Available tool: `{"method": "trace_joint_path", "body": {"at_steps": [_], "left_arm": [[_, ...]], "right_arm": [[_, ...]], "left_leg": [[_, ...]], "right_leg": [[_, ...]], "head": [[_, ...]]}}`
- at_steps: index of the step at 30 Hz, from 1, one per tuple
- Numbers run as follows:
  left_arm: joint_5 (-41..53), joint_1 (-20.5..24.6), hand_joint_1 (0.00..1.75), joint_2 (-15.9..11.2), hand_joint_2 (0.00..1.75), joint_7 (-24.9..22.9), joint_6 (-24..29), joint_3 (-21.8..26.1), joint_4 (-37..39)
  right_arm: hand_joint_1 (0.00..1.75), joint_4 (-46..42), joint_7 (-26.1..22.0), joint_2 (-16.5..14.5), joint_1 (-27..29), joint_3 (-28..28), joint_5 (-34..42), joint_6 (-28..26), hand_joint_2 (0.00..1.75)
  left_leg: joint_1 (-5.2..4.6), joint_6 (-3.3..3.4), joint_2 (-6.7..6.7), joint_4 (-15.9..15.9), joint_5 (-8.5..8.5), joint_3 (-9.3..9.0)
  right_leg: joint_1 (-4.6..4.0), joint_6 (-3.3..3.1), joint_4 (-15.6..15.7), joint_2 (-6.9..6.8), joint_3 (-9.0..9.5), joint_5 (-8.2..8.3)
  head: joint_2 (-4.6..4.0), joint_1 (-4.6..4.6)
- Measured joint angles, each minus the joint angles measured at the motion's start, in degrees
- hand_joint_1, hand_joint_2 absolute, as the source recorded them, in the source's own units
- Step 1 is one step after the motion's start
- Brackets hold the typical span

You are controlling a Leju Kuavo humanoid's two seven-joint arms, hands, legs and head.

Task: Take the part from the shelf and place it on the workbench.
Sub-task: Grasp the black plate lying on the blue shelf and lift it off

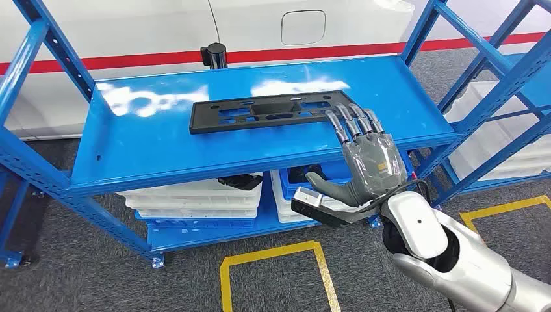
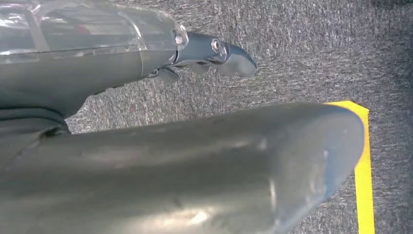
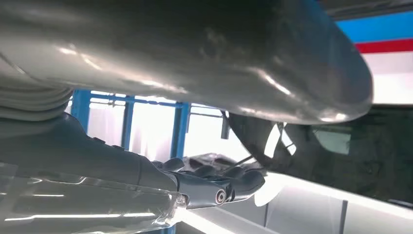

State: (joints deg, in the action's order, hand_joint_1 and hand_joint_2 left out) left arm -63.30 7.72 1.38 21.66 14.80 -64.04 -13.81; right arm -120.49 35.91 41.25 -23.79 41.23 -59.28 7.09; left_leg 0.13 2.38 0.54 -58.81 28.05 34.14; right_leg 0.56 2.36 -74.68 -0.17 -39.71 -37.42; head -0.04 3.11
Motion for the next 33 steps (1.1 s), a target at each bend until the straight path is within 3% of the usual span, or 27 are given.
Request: {"method": "trace_joint_path", "body": {"at_steps": [2, 3, 5, 7, 10, 12, 15, 16, 17, 18, 20, 22, 25, 27, 28, 30, 31, 32, 33], "left_arm": [[0.1, 0.0, 0.00, 0.0, 0.00, -0.1, 0.0, 0.0, 0.0], [0.1, 0.0, 0.00, 0.0, 0.00, -0.2, 0.0, 0.0, 0.0], [0.2, 0.1, 0.00, 0.0, 0.00, -0.3, 0.0, 0.0, 0.0], [0.2, 0.2, 0.00, 0.1, 0.00, -0.3, 0.0, 0.0, 0.0], [0.4, 0.3, 0.00, 0.2, 0.00, -0.4, -0.1, 0.0, 0.0], [0.6, 0.5, 0.00, 0.2, 0.00, -0.5, -0.1, 0.0, 0.0], [0.9, 0.5, 0.00, 0.2, 0.00, -0.7, -0.2, -0.1, 0.0], [1.0, 0.5, 0.00, 0.2, 0.00, -0.8, -0.2, -0.1, 0.0], [1.1, 0.5, 0.00, 0.2, 0.00, -0.9, -0.3, -0.1, 0.0], [1.2, 0.5, 0.00, 0.1, 0.00, -0.9, -0.3, -0.1, 0.0], [1.5, 0.5, 0.00, 0.1, 0.00, -1.0, -0.4, -0.1, 0.0], [1.8, 0.7, 0.00, 0.1, 0.00, -1.1, -0.5, -0.1, 0.0], [2.0, 0.8, 0.00, 0.1, 0.00, -1.2, -0.6, -0.1, 0.0], [2.0, 0.8, 0.00, 0.0, 0.00, -1.2, -0.7, -0.1, 0.0], [2.0, 0.9, 0.00, 0.1, 0.00, -1.2, -0.7, -0.1, 0.0], [2.0, 0.9, 0.00, 0.1, 0.00, -1.3, -0.7, -0.1, 0.0], [2.0, 0.9, 0.00, 0.0, 0.00, -1.3, -0.7, -0.1, 0.0], [2.0, 0.9, 0.00, 0.0, 0.00, -1.3, -0.7, -0.1, 0.0], [2.1, 0.9, 0.00, 0.0, 0.00, -1.3, -0.7, -0.1, 0.0]], "right_arm": [[0.00, 0.1, -0.1, -0.1, 0.0, 0.0, 0.2, 0.0, 0.00], [0.00, 0.2, -0.1, -0.1, 0.0, 0.0, 0.3, 0.0, 0.00], [0.00, 0.3, -0.2, -0.2, -0.1, 0.0, 0.5, -0.1, 0.00], [0.00, 0.4, -0.3, -0.3, -0.3, 0.0, 0.5, -0.1, 0.00], [0.00, 0.6, -0.4, -0.4, -0.4, 0.1, 0.7, -0.1, 0.00], [0.00, 0.7, -0.6, -0.5, -0.7, 0.1, 1.0, -0.1, 0.00], [0.00, 1.0, -0.8, -0.6, -1.0, 0.5, 1.8, 0.0, 0.00], [0.00, 1.1, -0.9, -0.7, -1.0, 0.8, 2.2, 0.0, 0.00], [0.00, 1.3, -1.0, -0.8, -1.1, 1.0, 2.5, 0.0, 0.00], [0.00, 1.4, -1.1, -0.9, -1.1, 1.2, 2.9, 0.0, 0.00], [0.00, 1.7, -1.3, -1.1, -1.5, 1.3, 3.5, 0.0, 0.00], [0.00, 2.0, -1.4, -1.2, -2.0, 1.4, 3.8, -0.1, 0.00], [0.00, 2.4, -1.4, -1.4, -2.6, 1.4, 4.1, -0.2, 0.00], [0.00, 2.6, -1.5, -1.5, -2.9, 1.4, 4.1, -0.2, 0.00], [0.00, 2.7, -1.5, -1.5, -3.1, 1.4, 4.1, -0.2, 0.00], [0.00, 2.9, -1.6, -1.6, -3.3, 1.6, 4.2, -0.2, 0.00], [0.00, 3.1, -1.6, -1.7, -3.2, 1.7, 4.2, -0.2, 0.00], [0.00, 3.2, -1.6, -1.7, -3.2, 1.9, 4.2, -0.2, 0.00], [0.00, 3.3, -1.6, -1.8, -3.2, 2.1, 4.2, -0.2, 0.00]], "left_leg": [[-0.10, -0.01, -0.01, 0.0, 0.21, -0.31], [-0.19, -0.04, -0.03, 0.0, 0.43, -0.66], [-0.35, -0.26, -0.07, 0.0, 0.90, -1.25], [-0.42, -0.67, -0.04, 0.1, 1.18, -1.35], [-0.23, -1.57, 0.09, 0.2, 1.41, -1.44], [-0.18, -2.14, -0.17, -2.0, 2.80, -0.57], [-0.11, -2.67, -0.65, -11.9, 6.83, 5.13], [-0.09, -2.77, -0.67, -14.4, 7.19, 6.92], [-0.07, -2.81, -0.66, -15.0, 6.44, 7.80], [-0.03, -2.81, -0.62, -13.3, 4.60, 7.47], [0.01, -2.70, -0.45, -6.2, 0.12, 4.38], [-0.08, -2.29, -0.27, -1.2, -1.61, 1.99], [-0.24, -1.30, -0.24, -0.1, -1.21, 1.49], [-0.06, -0.62, -0.19, 0.2, -1.03, 0.90], [0.01, -0.31, -0.11, 0.3, -0.89, 0.52], [-0.10, 0.06, 0.10, 0.4, -0.45, -0.02], [-0.16, 0.12, 0.18, 0.4, -0.23, -0.23], [-0.21, 0.10, 0.22, 0.4, 0.01, -0.49], [-0.23, 0.04, 0.22, 0.4, 0.24, -0.80]], "right_leg": [[-0.01, -0.20, 1.2, 0.02, 0.09, 1.76], [-0.04, -0.43, 3.4, 0.04, 0.66, 3.88], [-0.21, -1.05, 11.1, 0.17, 3.67, 8.54], [-0.52, -1.50, 16.1, 0.27, 5.72, 10.23], [-0.74, -2.13, 17.5, 0.32, 6.26, 10.08], [-0.57, -2.72, 18.3, 0.24, 6.96, 10.20], [-0.53, -3.20, 18.5, 0.00, 7.59, 9.88], [-0.54, -3.23, 18.5, -0.05, 7.75, 9.68], [-0.55, -3.20, 18.5, -0.08, 7.98, 9.43], [-0.52, -3.10, 18.4, -0.09, 8.31, 9.14], [-0.50, -2.70, 18.2, -0.11, 9.05, 8.37], [-0.58, -2.16, 17.9, -0.08, 9.34, 7.73], [-0.55, -1.42, 18.0, -0.10, 9.45, 7.29], [-0.46, -0.87, 16.1, -0.08, 8.80, 5.90], [-0.42, -0.61, 13.3, -0.05, 7.53, 4.49], [-0.32, -0.29, 5.1, 0.00, 3.18, 1.27], [-0.27, -0.23, 1.9, 0.02, 1.17, 0.56], [-0.22, -0.25, 0.7, 0.04, -0.01, 1.02], [-0.18, -0.34, 1.7, 0.05, -0.04, 2.65]], "head": [[0.00, 0.14], [0.00, 0.27], [0.00, 0.37], [0.00, 0.31], [0.00, 0.23], [0.00, -0.02], [0.00, -0.59], [0.00, -0.68], [0.00, -0.73], [0.00, -0.76], [0.00, -0.82], [0.00, -0.97], [0.00, -1.05], [0.00, -0.80], [0.00, -0.60], [0.00, -0.21], [0.00, -0.07], [0.00, 0.05], [0.00, 0.17]]}}
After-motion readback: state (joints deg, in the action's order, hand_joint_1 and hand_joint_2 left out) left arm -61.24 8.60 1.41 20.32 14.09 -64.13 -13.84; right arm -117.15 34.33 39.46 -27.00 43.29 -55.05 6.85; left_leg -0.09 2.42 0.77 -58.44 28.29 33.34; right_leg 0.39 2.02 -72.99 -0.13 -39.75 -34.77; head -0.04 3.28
